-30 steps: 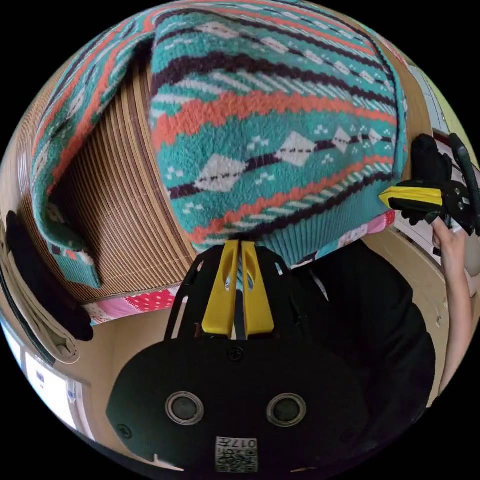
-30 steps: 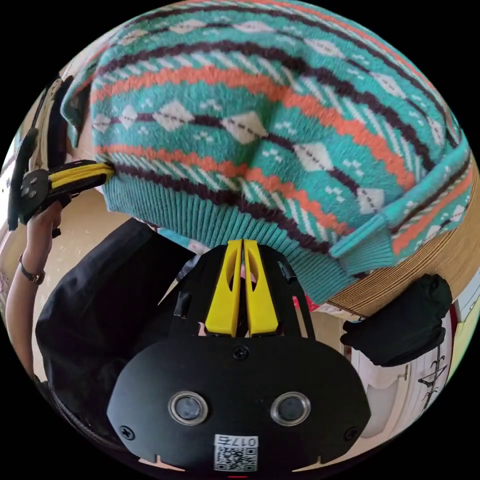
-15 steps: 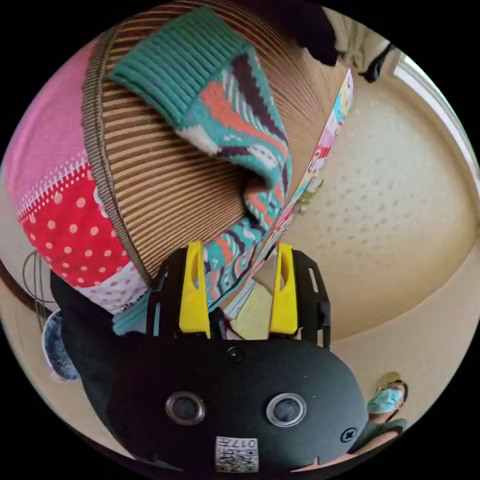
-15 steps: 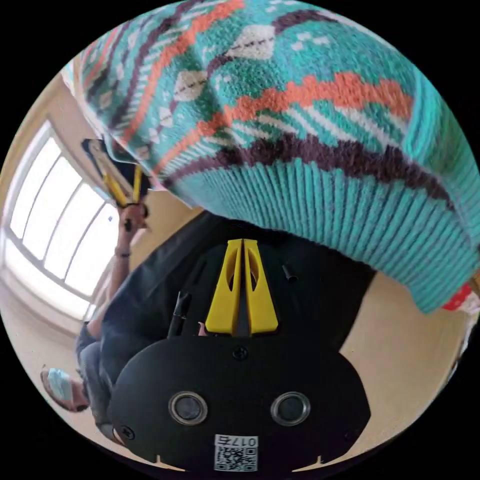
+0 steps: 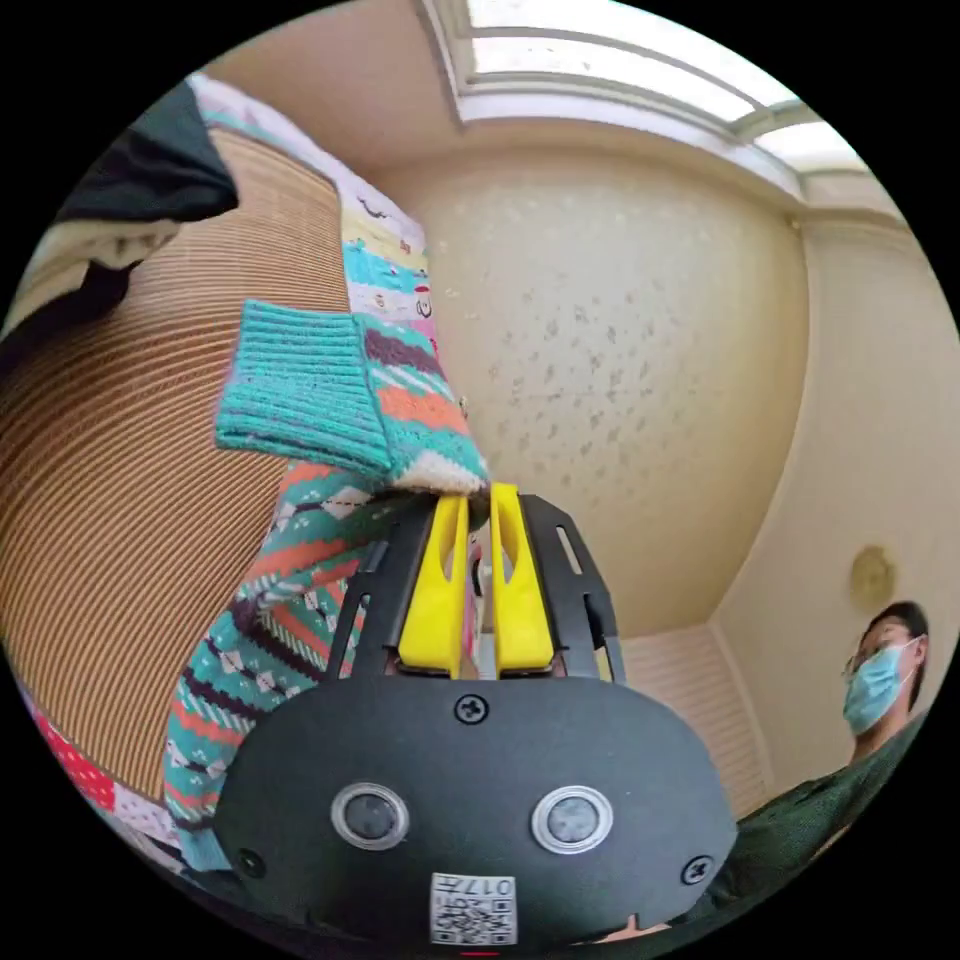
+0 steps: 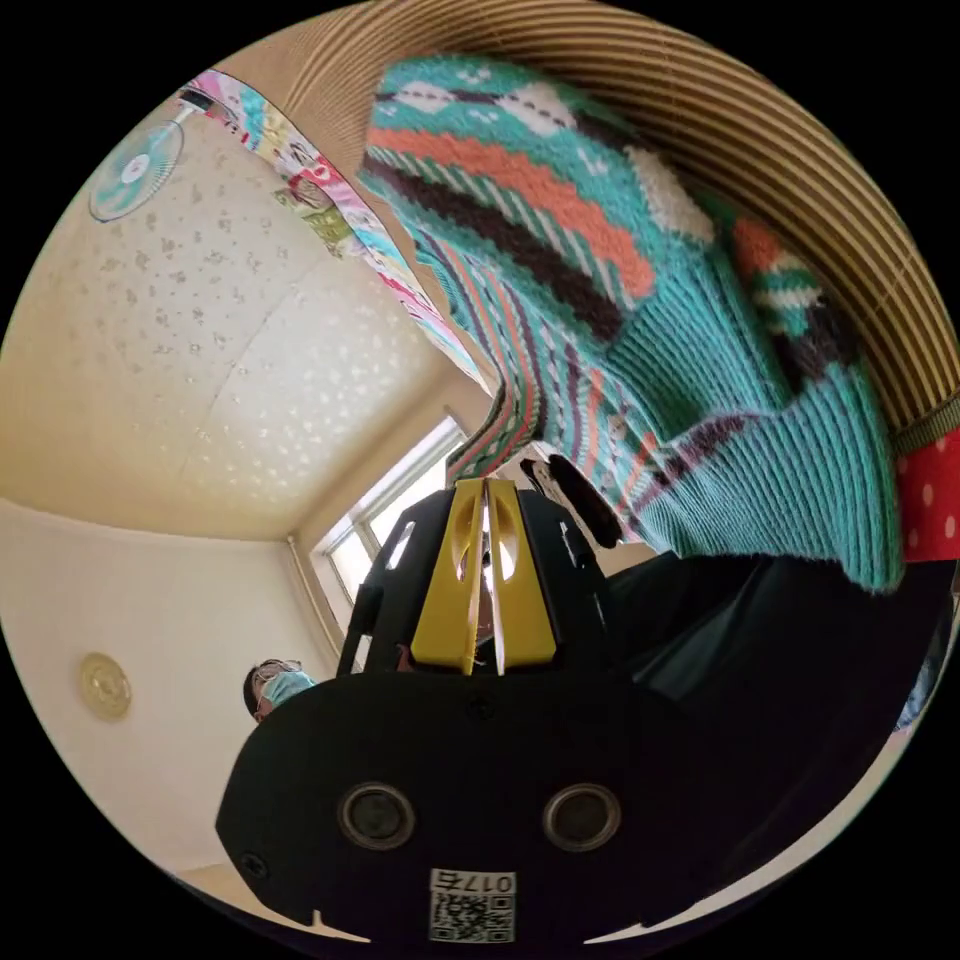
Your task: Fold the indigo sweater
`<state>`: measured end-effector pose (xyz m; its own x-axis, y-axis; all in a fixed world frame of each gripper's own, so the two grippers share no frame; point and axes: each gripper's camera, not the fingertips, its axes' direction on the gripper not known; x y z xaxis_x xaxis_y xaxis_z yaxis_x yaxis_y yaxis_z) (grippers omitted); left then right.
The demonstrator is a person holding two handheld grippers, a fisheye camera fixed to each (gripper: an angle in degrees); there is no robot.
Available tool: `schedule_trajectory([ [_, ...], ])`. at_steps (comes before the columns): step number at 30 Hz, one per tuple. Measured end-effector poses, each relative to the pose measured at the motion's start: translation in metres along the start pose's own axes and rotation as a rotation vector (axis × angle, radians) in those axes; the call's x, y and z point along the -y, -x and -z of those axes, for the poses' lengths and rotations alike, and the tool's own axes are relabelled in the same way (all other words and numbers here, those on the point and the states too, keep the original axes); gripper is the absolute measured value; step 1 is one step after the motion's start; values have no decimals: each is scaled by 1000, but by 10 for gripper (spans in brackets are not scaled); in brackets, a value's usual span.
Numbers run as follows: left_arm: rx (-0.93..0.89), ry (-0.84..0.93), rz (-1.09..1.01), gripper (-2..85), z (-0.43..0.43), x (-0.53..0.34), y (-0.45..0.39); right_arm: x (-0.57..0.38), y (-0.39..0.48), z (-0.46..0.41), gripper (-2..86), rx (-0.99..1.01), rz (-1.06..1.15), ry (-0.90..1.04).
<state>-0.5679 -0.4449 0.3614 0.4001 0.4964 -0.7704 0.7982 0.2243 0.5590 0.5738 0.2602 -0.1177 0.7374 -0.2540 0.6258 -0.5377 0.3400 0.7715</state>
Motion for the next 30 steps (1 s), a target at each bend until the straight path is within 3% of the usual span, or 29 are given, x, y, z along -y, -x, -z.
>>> schedule_trajectory([
  [3, 219, 232, -378, 51, -100, -49, -99, -9, 8, 20, 11, 14, 52, -99],
  [6, 351, 522, -607, 94, -209, -138, -119, -18, 18, 28, 18, -139, 74, -171],
  [10, 408, 972, -487, 124, -304, -248, -45, -27, 50, 4, 80, -676, 81, -127],
  [14, 462, 1105, -339, 125, -304, -310, 8, -27, 69, -59, 203, -1169, 189, 42],
  [16, 412, 1162, -276, 124, -291, -342, 21, -25, 65, -87, 220, -1262, 237, 117],
  [18, 389, 1205, -257, 122, -284, -363, 24, -17, 49, -105, 202, -1300, 180, 204],
  [21, 332, 1295, -260, 123, -281, -394, 19, -10, 33, -110, 81, -1518, 48, 193],
  [24, 275, 1371, -387, 124, -283, -418, -5, -17, 53, -90, 43, -1263, 108, 185],
  [26, 279, 1317, -560, 128, -275, -428, -31, -34, 79, -64, 31, -819, 220, 202],
  [28, 249, 1280, -704, 170, -269, -442, -63, -51, 102, -41, 26, -550, 253, 183],
  [30, 213, 1243, -753, 202, -267, -447, -85, -69, 127, -28, 23, -457, 297, 167],
])
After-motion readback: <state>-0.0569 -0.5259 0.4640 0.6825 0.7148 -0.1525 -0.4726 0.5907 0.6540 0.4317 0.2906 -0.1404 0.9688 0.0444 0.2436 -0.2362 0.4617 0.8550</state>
